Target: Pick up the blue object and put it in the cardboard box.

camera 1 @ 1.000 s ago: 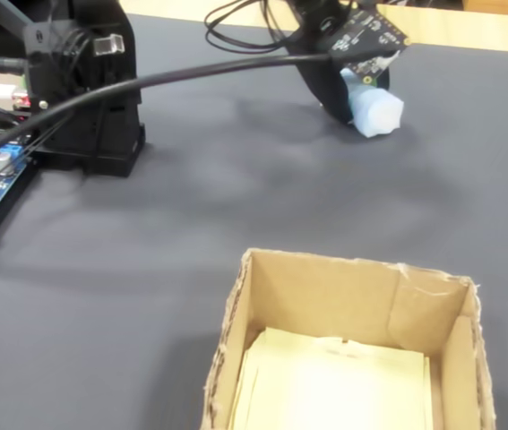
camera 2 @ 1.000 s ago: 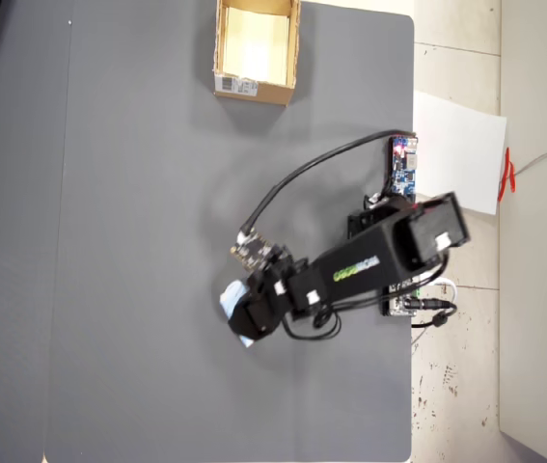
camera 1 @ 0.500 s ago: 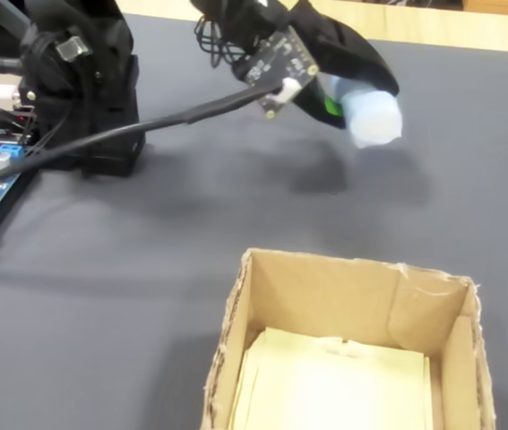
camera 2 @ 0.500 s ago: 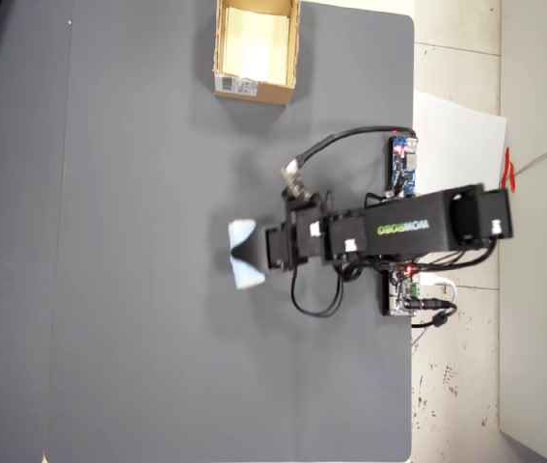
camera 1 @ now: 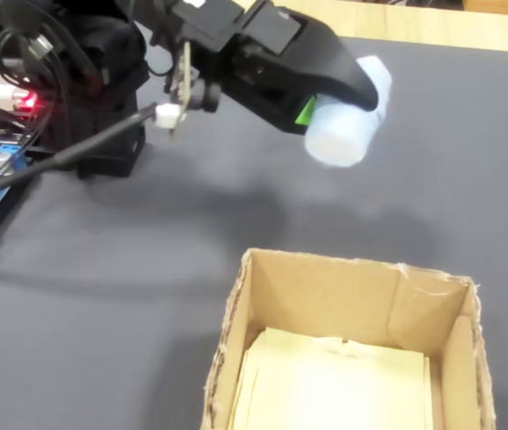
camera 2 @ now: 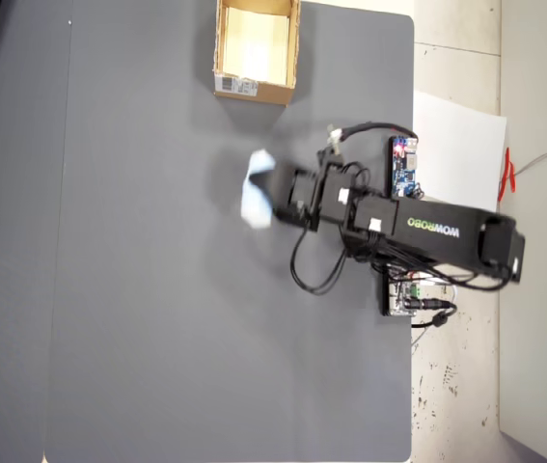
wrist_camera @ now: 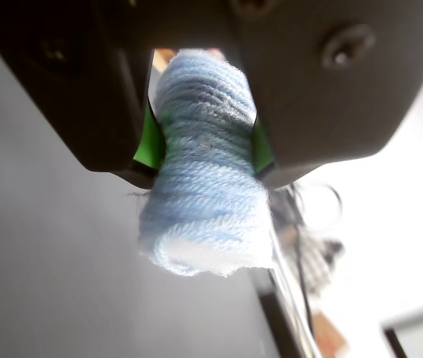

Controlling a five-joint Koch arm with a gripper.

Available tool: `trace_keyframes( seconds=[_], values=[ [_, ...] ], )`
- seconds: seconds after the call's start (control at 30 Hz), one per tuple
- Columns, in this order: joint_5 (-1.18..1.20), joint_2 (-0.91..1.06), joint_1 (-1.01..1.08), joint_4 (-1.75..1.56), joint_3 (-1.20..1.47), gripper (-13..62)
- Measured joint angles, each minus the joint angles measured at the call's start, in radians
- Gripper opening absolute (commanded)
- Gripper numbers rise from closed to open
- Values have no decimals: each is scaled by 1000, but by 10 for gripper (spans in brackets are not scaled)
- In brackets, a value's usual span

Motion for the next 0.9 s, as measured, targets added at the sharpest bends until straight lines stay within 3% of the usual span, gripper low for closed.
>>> trace_keyframes(
  seconds=[0.3,0.67,0.83,0.9],
  values=[
    [-117,-43,247,2,-98,-3],
    [-130,-417,462,2,-472,-3],
    [-129,-511,509,2,-506,4],
    [-127,-520,523,2,-506,63]
  ],
)
